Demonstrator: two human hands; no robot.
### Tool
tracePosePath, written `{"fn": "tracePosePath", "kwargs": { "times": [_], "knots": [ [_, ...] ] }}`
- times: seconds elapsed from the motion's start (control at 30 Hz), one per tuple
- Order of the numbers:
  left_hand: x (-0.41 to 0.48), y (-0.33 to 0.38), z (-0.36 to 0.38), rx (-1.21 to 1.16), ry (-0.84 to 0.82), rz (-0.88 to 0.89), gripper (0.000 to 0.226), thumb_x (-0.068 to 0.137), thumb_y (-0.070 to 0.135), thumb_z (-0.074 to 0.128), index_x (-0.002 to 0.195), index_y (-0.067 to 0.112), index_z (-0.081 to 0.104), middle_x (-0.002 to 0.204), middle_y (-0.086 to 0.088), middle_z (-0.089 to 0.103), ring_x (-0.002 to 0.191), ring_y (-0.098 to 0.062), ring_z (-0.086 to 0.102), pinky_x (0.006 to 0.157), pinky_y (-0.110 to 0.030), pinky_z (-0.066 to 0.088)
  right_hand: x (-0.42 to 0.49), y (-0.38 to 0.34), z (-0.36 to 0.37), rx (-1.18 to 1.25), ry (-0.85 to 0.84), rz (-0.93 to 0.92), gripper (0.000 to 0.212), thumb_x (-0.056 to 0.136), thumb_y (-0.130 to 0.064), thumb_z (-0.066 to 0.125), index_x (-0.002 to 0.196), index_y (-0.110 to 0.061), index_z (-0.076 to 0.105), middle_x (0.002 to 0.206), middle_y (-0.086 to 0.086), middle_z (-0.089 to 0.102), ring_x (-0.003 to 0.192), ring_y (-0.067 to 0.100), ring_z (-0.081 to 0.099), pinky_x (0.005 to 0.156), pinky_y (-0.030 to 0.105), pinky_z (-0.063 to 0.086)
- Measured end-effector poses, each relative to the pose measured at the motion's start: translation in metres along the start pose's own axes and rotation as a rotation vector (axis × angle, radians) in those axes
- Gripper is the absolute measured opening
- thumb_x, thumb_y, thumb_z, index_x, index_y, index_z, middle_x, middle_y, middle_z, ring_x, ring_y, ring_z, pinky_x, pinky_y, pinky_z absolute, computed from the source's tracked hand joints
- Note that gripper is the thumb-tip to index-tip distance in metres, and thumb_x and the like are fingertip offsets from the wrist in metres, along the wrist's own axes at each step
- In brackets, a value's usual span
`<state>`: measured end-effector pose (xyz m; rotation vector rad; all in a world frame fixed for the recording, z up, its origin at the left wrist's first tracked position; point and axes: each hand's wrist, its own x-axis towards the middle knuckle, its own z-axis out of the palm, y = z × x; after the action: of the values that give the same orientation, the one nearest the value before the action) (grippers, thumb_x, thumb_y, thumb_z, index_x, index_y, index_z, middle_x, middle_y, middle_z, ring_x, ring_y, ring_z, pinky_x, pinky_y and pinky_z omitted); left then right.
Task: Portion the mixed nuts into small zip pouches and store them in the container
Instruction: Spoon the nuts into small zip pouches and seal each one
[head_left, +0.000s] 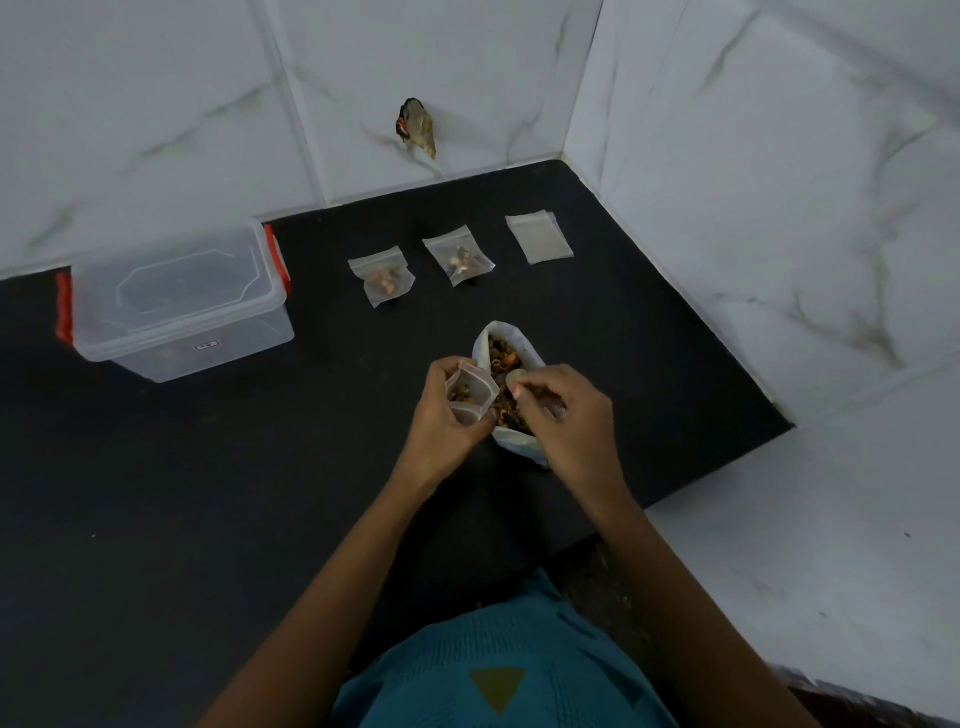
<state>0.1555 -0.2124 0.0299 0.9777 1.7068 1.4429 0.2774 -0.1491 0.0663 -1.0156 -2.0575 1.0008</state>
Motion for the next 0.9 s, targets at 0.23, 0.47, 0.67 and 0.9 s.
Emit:
{"fn": "tracePosePath", "kwargs": {
  "times": [0.23, 0.47, 0.67, 0.9],
  "knots": [
    [0.001, 0.008, -0.004, 0.058, -0.080, 0.021, 0.063, 0.063, 0.034, 0.073, 0.110, 0.033, 0.031, 0.116, -0.001, 0.045, 0.105, -0.014, 0.052, 0.081, -0.026, 0.050, 0.001, -0.019, 0.003, -0.303, -0.259, -0.117, 0.022, 0.086, -0.021, 0.063, 0.105, -0.010, 0.067, 0.114, 0.000, 0.043, 0.093, -0.004, 0.038, 0.079, 0.005, 0.037],
    [-0.001, 0.030, -0.033, -0.090, -0.153, 0.028, 0.033, 0.081, 0.001, 0.062, 0.105, 0.023, 0.055, 0.108, 0.011, 0.058, 0.101, 0.005, 0.058, 0.083, -0.014, 0.049, 0.020, -0.009, -0.017, -0.179, -0.185, -0.113, 0.010, 0.083, -0.001, 0.062, 0.092, -0.002, 0.068, 0.112, -0.003, 0.046, 0.092, -0.009, 0.046, 0.084, -0.004, 0.033],
    [0.004, 0.039, -0.035, -0.076, 0.050, 0.100, 0.020, 0.089, 0.002, 0.052, 0.085, 0.020, 0.060, 0.089, 0.006, 0.062, 0.083, 0.006, 0.061, 0.073, -0.010, 0.048, 0.031, -0.012, -0.027, -0.116, -0.331, -0.211, 0.009, 0.080, -0.001, 0.066, 0.088, -0.003, 0.068, 0.112, 0.000, 0.051, 0.099, -0.002, 0.051, 0.088, 0.005, 0.041],
    [0.006, 0.047, -0.026, -0.147, 0.102, 0.102, 0.017, 0.089, 0.004, 0.054, 0.084, 0.018, 0.061, 0.083, 0.003, 0.064, 0.078, 0.002, 0.064, 0.069, -0.011, 0.049, 0.031, -0.026, -0.019, -0.020, -0.108, -0.081, 0.017, 0.076, -0.003, 0.070, 0.083, -0.012, 0.058, 0.094, -0.007, 0.053, 0.084, -0.004, 0.056, 0.073, 0.010, 0.049]
  ]
}}
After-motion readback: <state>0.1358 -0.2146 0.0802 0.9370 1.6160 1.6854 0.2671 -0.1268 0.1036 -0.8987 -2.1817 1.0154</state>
